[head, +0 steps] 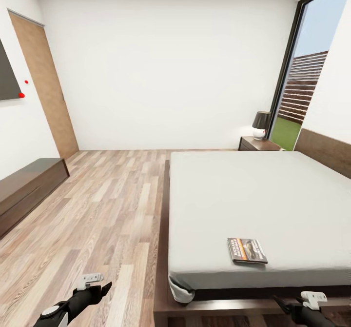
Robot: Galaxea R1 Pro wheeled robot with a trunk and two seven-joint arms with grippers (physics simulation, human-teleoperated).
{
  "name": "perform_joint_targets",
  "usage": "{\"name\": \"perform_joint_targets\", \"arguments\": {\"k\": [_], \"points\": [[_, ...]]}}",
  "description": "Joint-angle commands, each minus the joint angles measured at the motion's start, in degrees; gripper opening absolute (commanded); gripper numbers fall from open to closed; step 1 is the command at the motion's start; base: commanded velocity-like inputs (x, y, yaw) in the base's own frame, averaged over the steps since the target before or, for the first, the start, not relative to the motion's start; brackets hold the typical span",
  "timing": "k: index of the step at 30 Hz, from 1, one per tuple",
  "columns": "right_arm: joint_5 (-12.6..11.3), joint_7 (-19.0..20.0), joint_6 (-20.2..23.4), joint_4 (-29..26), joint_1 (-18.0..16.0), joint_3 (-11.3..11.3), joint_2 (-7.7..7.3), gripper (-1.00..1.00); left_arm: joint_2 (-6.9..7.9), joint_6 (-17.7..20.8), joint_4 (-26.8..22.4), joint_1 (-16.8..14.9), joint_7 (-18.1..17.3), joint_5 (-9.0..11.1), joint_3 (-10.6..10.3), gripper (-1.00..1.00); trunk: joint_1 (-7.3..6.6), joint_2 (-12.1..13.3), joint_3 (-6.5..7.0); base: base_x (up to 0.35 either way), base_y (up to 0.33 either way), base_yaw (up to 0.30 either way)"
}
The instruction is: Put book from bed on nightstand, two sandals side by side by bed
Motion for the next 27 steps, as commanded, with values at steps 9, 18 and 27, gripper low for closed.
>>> {"name": "perform_joint_targets", "arguments": {"k": [9, 18, 27], "points": [[0.0, 0.3, 0.0, 0.1, -0.1, -0.3, 0.0, 1.0, -0.05, -0.1, 0.0, 0.0, -0.4, -0.6, 0.5, 1.0, 0.0, 0.0, -0.06, 0.0, -0.266, 0.0], [0.0, 0.3, 0.0, 0.1, -0.1, -0.3, 0.0, 1.0, -0.05, -0.1, 0.0, 0.0, -0.4, -0.6, 0.5, 1.0, 0.0, 0.0, -0.06, 0.0, -0.266, 0.0], [0.0, 0.3, 0.0, 0.1, -0.1, -0.3, 0.01, 1.0, -0.05, -0.1, 0.0, 0.0, -0.4, -0.6, 0.5, 1.0, 0.0, 0.0, -0.06, 0.0, -0.266, 0.0]]}}
